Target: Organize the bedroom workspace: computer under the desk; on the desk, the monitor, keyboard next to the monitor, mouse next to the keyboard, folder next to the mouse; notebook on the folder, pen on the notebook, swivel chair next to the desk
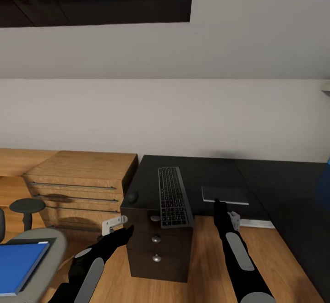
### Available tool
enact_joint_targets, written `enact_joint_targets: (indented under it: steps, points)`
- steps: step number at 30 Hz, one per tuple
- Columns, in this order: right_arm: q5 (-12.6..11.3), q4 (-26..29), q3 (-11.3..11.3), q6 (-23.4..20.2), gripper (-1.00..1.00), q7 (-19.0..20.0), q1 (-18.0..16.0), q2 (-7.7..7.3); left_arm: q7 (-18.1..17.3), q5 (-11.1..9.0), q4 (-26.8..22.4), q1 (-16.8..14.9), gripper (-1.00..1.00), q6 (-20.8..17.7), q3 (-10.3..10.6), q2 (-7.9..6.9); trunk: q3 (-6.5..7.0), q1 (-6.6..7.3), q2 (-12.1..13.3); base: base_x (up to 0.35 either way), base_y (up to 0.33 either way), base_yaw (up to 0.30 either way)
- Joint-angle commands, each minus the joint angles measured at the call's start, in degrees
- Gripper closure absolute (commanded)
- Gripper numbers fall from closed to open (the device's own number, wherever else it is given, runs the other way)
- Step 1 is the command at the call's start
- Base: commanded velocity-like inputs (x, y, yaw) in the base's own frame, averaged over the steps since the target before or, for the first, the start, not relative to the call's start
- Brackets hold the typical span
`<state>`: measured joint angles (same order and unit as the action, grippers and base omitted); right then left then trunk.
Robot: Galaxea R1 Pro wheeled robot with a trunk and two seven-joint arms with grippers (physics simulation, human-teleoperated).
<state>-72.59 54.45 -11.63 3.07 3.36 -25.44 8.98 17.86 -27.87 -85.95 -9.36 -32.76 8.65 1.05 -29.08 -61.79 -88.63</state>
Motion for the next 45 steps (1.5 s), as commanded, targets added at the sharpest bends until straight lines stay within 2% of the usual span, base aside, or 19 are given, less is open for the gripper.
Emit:
enact_joint_targets:
  steps: [1,21,41,45]
  points:
    - [-0.62,-0.03,0.10,0.09,1.00,0.34,-0.04,0.02,0.54,-0.60,-0.08,-0.04,-1.00,-0.16,0.07,0.00,-0.25,-0.22,-0.45,0.000,0.000,0.000]
    - [-0.62,-0.04,1.78,0.09,1.00,0.34,-0.04,-0.10,0.67,-0.60,-0.27,-0.04,-1.00,-0.20,-0.18,-0.17,-3.84,-4.62,-8.47,0.000,0.000,0.000]
    - [-0.62,-0.13,1.87,0.09,1.00,0.34,-0.04,-0.10,0.68,-0.60,-0.27,-0.04,-1.00,-0.20,-0.30,-0.17,-7.43,-9.01,-16.49,0.000,0.000,0.000]
    - [-0.62,-0.10,1.87,0.09,1.00,0.34,-0.04,-0.10,0.68,-0.60,-0.27,-0.04,-1.00,-0.20,-0.30,-0.17,-7.43,-9.01,-16.49,0.000,0.000,0.000]
